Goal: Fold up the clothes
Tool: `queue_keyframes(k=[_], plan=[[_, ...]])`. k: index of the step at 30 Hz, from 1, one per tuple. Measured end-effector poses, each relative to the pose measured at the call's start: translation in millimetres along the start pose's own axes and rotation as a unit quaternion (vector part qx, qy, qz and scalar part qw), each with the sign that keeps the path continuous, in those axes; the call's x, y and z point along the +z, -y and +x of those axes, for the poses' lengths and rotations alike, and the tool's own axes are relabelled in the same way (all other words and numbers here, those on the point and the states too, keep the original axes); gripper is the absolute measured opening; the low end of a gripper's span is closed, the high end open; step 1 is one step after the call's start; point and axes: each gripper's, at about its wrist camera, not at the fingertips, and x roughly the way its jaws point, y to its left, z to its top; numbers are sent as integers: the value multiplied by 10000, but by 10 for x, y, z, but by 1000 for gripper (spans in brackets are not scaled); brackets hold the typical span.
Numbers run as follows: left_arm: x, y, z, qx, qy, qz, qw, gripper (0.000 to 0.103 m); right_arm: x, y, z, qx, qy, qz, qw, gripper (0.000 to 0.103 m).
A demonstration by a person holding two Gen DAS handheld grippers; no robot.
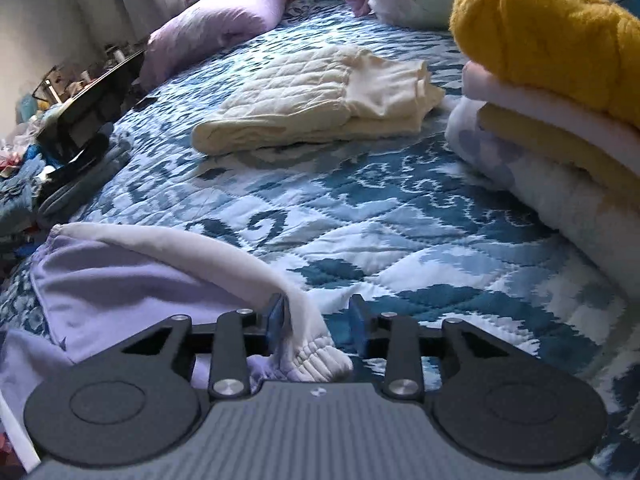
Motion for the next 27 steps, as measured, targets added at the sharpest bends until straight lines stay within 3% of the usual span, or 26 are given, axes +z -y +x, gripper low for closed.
queue_keyframes(k=[3,4,5,6,7,8,9,10,11,12,14,15,16,21,23,27], plan=[[34,117,189,43,-120,255,9996,55,-22,-21,74,41,-79,-79,9999,34],[22,160,264,12,-202,374,9991,32,-26,-30,86,66,-69,-87,9999,29],[23,200,296,55,-209,520,9984,19,-23,-45,88,112,-84,-71,9999,15],[24,239,326,101,-212,667,9975,11,-23,-60,81,97,-37,-81,9999,11],[75,198,254,-141,5,374,9992,10,-22,-74,74,82,11,-90,9999,11],[116,100,186,-444,283,-44,9986,12,-17,-66,27,61,153,-31,9999,10],[139,35,230,-424,205,-230,9986,14,-7,-33,-4,64,261,111,9996,10],[142,33,375,36,-186,-91,9998,18,2,33,19,104,243,344,9991,10],[146,67,354,132,-183,56,9997,22,4,46,64,67,139,371,9992,16],[150,103,327,213,-164,203,9994,26,7,59,108,31,34,398,9992,16],[159,174,273,373,-125,497,9980,47,34,58,131,-14,-75,455,9989,24],[154,221,179,527,86,712,9960,47,52,39,98,-53,-38,461,9989,35],[148,256,90,594,226,846,9944,47,64,26,62,-92,27,411,9991,40],[29,463,-193,48,301,1156,9928,46,64,-32,-142,-267,251,115,9993,44],[-80,675,-244,-430,181,1337,9899,45,75,-107,-239,-259,411,-44,9988,44],[-385,1228,-168,-1062,-141,2056,9727,35,60,-372,-340,174,547,-525,9970,43]])
